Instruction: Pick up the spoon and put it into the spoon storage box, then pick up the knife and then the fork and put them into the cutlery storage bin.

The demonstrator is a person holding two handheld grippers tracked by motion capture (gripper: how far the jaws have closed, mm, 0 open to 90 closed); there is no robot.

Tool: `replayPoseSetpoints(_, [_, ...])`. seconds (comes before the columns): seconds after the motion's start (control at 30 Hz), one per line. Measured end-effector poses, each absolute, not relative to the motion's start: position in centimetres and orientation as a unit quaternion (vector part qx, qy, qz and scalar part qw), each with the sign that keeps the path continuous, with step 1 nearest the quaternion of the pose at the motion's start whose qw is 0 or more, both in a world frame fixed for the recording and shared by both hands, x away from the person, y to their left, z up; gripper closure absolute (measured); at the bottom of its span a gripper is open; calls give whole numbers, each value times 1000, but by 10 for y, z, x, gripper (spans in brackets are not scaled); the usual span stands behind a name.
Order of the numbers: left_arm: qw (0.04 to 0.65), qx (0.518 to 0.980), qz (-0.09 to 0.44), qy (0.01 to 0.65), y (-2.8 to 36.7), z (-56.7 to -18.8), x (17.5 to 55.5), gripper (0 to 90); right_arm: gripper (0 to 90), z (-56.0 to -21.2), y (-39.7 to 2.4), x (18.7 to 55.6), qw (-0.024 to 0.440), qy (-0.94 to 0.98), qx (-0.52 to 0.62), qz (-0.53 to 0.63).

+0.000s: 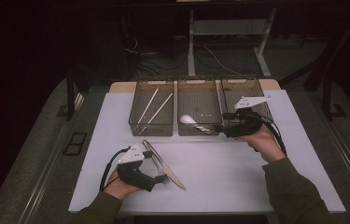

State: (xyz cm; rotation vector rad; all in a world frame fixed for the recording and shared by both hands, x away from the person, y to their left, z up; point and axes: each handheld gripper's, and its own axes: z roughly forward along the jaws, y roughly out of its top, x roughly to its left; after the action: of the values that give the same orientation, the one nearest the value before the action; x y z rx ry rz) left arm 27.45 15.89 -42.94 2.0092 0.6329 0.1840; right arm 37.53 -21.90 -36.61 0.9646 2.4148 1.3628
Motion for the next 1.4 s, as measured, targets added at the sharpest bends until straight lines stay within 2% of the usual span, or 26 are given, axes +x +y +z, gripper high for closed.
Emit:
replayPoseSetpoints(0.67, [492, 826, 78, 262, 160, -428, 272, 0, 261, -400, -262, 308, 124, 803, 354, 464])
replayPoseSetpoints(0.93, [490, 828, 76, 263, 163, -426, 273, 32, 244, -417, -275, 287, 127, 796, 363, 467])
replayPoseSetpoints(1.17, [497, 823, 72, 264, 167, -420, 272, 166, 225, -429, -288, 273, 128, 799, 374, 453])
replayPoseSetpoints(1.27, [495, 824, 71, 266, 170, -418, 272, 281, 223, -431, -295, 264, 127, 796, 378, 455])
replayPoseSetpoints(1.4, [476, 836, 66, 267, 173, -419, 273, 487, 223, -432, -301, 256, 127, 793, 382, 458])
